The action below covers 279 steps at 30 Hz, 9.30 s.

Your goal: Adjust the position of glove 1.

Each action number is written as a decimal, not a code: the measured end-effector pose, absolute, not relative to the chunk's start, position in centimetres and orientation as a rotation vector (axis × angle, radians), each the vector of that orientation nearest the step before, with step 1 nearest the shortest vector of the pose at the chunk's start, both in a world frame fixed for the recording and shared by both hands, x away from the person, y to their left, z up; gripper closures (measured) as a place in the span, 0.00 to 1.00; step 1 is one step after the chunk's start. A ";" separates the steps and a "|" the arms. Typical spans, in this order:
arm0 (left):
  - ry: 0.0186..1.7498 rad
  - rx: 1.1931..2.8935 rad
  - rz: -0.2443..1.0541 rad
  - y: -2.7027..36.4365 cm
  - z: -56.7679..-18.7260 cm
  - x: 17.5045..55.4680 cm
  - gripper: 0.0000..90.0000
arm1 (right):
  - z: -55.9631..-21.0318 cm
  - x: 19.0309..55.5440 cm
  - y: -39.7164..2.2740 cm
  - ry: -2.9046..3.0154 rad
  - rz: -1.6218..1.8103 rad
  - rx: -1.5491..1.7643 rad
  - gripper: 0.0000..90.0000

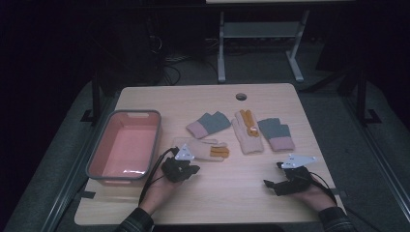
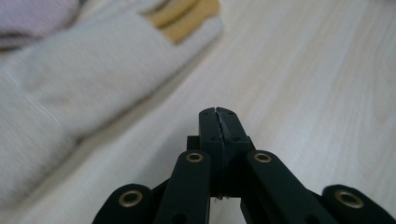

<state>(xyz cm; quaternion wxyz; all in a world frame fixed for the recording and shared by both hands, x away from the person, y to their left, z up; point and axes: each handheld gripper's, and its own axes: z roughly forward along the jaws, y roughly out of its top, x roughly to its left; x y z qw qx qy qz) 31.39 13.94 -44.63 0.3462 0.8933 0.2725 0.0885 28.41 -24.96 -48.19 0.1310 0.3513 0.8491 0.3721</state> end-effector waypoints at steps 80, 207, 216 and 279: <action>0.676 2.349 0.293 11.0 -45.5 37.0 0.47 | -48.2 28.4 -25.0 2.466 1.081 1.021 0.15; 0.755 2.237 0.328 15.0 -47.8 32.7 0.14 | -44.0 38.1 -22.8 2.442 1.060 1.054 1.00; 0.755 2.244 0.325 15.0 -47.7 32.7 0.14 | -45.9 39.9 -22.3 2.474 1.022 1.111 1.00; 0.755 2.236 0.329 15.0 -47.8 32.7 0.14 | -46.9 42.0 -14.5 2.425 1.082 1.049 0.60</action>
